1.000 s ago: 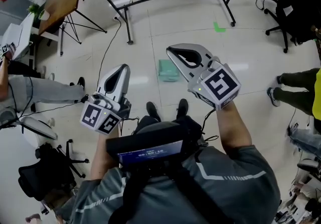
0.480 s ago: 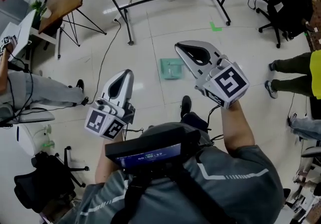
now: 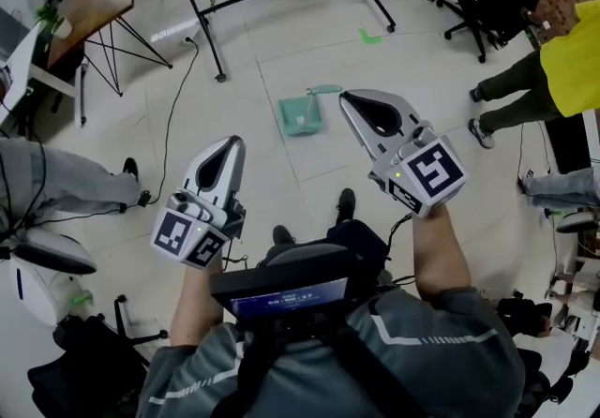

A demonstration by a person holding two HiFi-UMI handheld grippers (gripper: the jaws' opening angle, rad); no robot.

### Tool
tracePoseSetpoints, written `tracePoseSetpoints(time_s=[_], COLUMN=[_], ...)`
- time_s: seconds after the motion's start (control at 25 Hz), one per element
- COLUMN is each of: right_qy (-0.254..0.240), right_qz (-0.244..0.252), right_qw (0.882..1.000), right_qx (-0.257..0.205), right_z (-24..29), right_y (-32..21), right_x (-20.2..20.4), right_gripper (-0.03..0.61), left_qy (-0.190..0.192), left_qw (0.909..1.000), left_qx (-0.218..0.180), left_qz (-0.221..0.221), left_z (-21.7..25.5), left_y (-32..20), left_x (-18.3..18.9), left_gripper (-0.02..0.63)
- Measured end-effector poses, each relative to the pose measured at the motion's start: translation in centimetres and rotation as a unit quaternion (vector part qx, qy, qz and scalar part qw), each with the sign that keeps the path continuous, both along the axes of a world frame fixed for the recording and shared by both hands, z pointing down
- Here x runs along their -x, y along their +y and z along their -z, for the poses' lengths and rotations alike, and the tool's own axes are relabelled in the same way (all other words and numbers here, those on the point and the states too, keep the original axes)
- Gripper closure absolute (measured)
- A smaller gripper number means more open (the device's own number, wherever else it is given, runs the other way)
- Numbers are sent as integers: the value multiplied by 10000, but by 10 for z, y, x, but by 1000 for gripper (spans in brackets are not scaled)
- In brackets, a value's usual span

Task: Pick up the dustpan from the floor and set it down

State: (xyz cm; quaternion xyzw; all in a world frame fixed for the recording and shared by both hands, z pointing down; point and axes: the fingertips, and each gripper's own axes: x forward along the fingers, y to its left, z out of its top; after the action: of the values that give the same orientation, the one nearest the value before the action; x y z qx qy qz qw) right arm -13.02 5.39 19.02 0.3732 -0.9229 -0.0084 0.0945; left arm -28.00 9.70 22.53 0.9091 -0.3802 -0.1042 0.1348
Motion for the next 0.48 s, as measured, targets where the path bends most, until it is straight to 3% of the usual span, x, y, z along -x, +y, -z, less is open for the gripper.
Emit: tracePoseSetpoints(time_s=[0.24, 0.48], right_qy=[-363, -579], right_qz=[-246, -308], right_qw=[9990, 9978], right_qx=[-71, -69], right_z=[33, 48], right_y=[42, 78], right_x=[-40, -130], right_gripper=[558, 558], left_qy=[-51, -35], left_qw=[9973, 9990], left_qx=[-570, -393], left_qz=[-467, -220], left_z=[37, 56], left_y=[39, 65], left_x=[-42, -120], left_gripper=[588, 588])
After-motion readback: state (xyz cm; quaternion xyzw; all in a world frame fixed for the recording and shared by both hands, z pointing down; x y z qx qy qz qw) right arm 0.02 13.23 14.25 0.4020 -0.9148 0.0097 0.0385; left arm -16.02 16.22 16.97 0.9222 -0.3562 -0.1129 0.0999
